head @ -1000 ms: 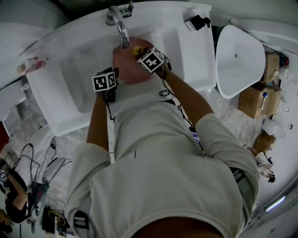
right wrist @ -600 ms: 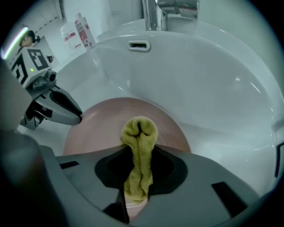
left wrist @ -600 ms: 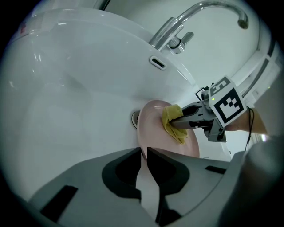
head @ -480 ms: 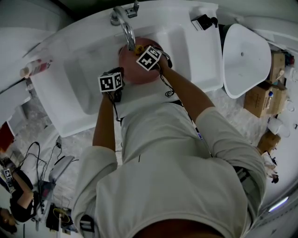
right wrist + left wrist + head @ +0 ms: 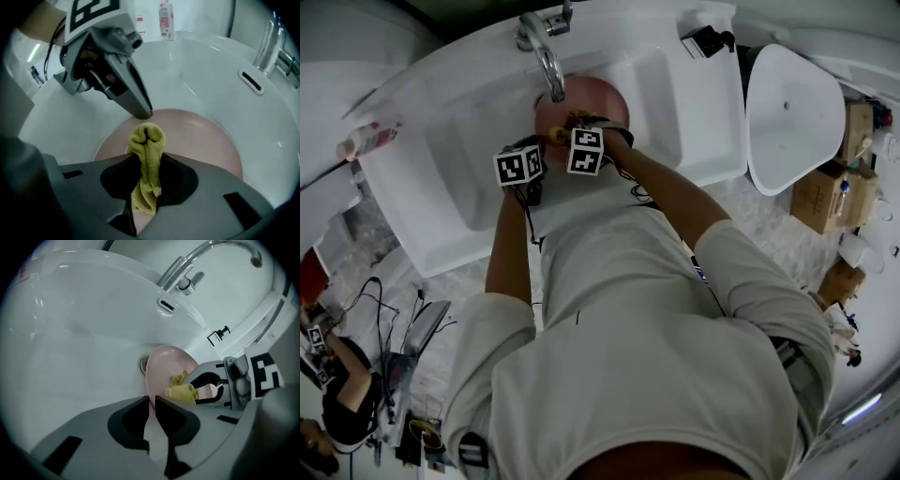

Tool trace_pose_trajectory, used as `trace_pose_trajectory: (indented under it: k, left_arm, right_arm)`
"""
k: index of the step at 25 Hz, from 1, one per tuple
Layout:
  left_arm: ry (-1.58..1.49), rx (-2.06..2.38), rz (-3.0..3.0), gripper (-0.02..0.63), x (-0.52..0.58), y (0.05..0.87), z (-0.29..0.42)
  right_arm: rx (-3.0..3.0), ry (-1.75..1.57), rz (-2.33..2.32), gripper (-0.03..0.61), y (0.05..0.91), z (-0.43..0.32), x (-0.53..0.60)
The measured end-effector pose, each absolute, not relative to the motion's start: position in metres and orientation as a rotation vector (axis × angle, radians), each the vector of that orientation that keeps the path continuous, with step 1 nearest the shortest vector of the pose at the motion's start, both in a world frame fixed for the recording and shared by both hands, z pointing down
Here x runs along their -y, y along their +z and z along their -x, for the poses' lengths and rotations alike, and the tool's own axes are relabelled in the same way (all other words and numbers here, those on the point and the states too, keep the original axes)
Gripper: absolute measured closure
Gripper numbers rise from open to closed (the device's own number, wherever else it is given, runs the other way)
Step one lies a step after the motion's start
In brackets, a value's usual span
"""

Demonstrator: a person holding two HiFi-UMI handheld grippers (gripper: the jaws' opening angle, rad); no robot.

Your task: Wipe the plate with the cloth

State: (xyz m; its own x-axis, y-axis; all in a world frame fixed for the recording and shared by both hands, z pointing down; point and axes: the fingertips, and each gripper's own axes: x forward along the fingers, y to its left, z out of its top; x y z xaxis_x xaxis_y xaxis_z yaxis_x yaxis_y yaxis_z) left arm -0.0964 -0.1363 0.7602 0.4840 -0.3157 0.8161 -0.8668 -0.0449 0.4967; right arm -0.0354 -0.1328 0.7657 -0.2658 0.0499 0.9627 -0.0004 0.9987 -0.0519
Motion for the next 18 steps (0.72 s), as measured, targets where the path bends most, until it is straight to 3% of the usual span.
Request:
trace_pose_trajectory:
  k: [8, 18]
  left_arm:
    - [0.655, 1.034, -1.634, 0.558, 0.136, 0.760, 0.096]
    - [0.694, 1.002, -1.669, 0.552, 0.134, 0.760, 0.093]
  right_arm:
    - [1.810, 0.036, 0.209, 0.497, 0.757, 0.006, 0.096]
    - [1.710, 0.437, 0.054, 0.497, 0.763, -0.049, 0.134]
